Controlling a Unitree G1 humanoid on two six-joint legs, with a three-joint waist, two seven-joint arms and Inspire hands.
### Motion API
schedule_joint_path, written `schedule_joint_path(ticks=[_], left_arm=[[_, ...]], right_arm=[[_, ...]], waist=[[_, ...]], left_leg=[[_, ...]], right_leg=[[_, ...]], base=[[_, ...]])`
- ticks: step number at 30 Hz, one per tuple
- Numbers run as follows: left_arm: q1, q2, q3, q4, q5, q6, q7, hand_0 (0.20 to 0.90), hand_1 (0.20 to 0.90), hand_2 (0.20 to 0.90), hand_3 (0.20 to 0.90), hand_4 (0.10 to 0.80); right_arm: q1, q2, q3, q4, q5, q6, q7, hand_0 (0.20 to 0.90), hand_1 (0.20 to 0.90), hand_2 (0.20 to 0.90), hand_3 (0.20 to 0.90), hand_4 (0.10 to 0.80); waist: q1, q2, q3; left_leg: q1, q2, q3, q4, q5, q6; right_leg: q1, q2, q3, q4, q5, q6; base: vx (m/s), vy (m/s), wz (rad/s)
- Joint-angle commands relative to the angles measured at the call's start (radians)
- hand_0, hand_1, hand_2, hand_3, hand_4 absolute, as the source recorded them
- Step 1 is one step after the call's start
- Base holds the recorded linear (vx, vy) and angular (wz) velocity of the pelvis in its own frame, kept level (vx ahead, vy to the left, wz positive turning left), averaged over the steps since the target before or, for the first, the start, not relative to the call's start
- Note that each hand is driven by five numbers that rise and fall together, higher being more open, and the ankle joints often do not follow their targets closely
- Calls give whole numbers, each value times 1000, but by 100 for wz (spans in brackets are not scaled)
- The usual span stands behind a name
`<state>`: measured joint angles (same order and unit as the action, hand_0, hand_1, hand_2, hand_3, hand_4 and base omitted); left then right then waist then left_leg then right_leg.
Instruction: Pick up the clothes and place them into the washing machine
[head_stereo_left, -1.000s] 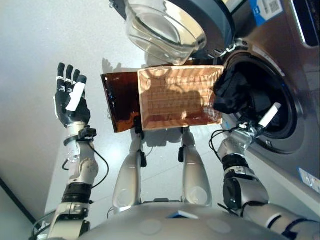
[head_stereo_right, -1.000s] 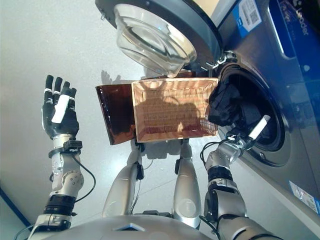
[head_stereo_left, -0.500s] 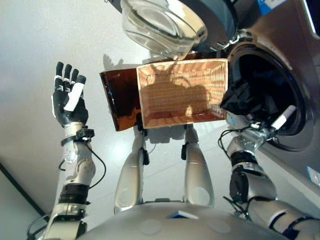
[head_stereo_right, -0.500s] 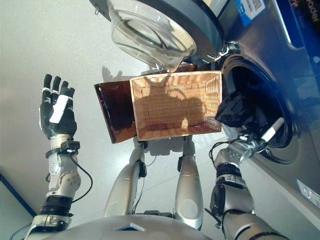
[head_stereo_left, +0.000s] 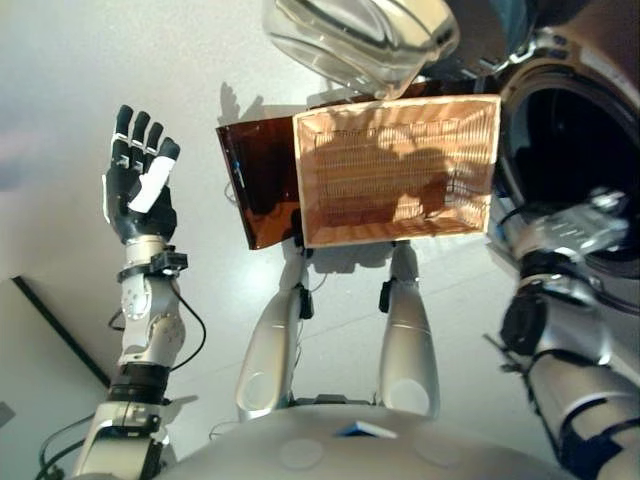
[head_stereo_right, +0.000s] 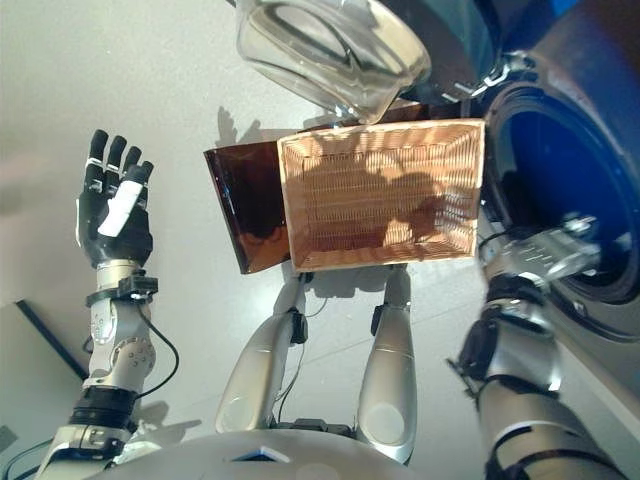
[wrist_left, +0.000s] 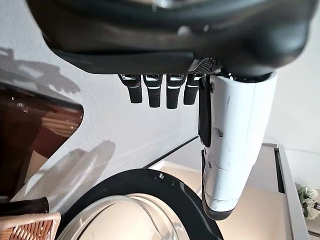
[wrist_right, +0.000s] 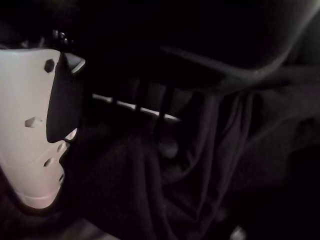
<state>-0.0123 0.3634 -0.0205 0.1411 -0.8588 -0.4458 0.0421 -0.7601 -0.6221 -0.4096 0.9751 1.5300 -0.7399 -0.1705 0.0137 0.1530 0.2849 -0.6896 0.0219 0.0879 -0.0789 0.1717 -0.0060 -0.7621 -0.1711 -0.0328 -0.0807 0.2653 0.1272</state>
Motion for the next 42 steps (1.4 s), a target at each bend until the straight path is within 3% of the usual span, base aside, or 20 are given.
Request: schedule_joint_path(ticks=[1, 6, 14, 22, 33, 42], left_arm=[[12, 71, 52, -125, 6, -123, -22, 900, 900, 900, 900, 800], [9, 67, 42, -147, -5, -127, -19, 900, 900, 900, 900, 800], [15, 74, 54, -163, 0, -128, -12, 900, 900, 900, 900, 800], [13, 76, 71, -183, 10, -142, -9, 900, 900, 900, 900, 800], [31, 78, 94, -197, -7, -152, -20, 900, 900, 900, 900, 800], [43, 83, 92, -194, -19, -143, -13, 900, 900, 900, 900, 800]], right_arm=[[-70, -241, 99, -46, -185, -72, -42, 200, 200, 200, 200, 300], [-164, -240, 194, -62, -240, -72, -85, 200, 200, 200, 200, 300], [-179, -226, 177, -100, -286, -111, -146, 200, 200, 200, 200, 300], [-133, -225, 231, -68, -422, -30, -185, 200, 200, 200, 200, 300], [-171, -193, 270, 8, -391, 1, -151, 200, 200, 200, 200, 300], [-206, -164, 163, 23, -271, -84, -192, 200, 200, 200, 200, 300]], waist=[[-7, -28, -79], [1, -32, -74], [-3, -36, -75], [-7, -46, -74], [0, -43, -78], [7, -24, -83]], left_leg=[[38, 56, -26, -8, -73, -104], [22, 63, -30, -8, -67, -110], [8, 66, -43, -8, -67, -115], [-6, 64, -44, -8, -70, -113], [-18, 65, -38, -8, -70, -108], [-13, 62, -33, -8, -74, -107]], right_leg=[[-45, 11, -12, 27, -57, 19], [-54, 13, -21, 26, -55, 16], [-62, 18, -36, 19, -56, 13], [-77, 18, -30, 13, -49, 13], [-106, 16, -25, 20, -41, 12], [-106, 15, -20, 21, -45, 15]], base=[[-25, -48, -5], [2, -22, -1], [3, -7, 4], [0, 0, 0], [0, 4, 0], [-1, 12, 0]])
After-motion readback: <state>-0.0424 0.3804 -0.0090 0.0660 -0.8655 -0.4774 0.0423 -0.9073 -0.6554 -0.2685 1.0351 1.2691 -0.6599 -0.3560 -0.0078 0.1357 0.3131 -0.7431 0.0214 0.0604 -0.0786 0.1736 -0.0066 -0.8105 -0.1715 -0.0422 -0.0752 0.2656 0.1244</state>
